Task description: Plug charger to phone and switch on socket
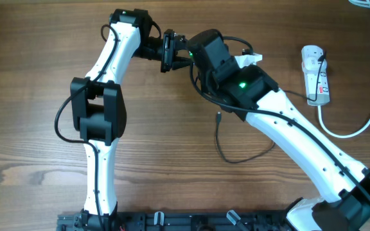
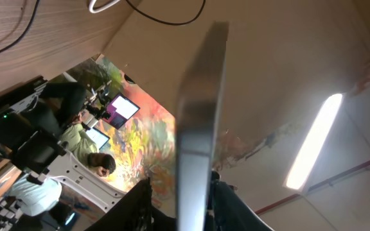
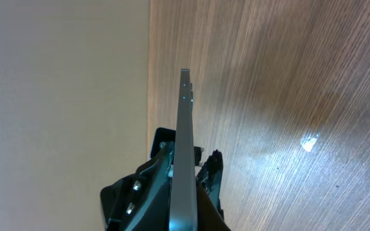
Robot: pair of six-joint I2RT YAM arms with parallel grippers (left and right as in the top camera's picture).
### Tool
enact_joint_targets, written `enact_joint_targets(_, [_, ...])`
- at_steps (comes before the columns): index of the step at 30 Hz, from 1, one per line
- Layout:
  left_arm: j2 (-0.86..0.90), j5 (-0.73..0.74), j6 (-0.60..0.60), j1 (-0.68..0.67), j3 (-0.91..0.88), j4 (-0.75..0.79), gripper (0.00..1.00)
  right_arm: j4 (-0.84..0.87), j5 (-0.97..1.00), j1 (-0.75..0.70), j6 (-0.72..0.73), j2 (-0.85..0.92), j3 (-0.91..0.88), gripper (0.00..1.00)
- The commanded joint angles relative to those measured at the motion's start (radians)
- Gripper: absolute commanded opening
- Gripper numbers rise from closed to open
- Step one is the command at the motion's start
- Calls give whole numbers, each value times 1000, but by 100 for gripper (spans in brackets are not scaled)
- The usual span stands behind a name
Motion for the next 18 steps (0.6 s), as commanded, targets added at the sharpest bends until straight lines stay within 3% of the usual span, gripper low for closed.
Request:
enact_joint_targets(1, [-43,16,-19,-1,22,3,33,6,8,3,-14,-30,14,4])
enact_joint_targets(14, [-43,16,-19,0,22,3,23,2,-37,3,-14,-30,14,4])
enact_joint_targets(18, [-43,16,-18,0,21,3,8,2,-37,3,-14,-30,14,5])
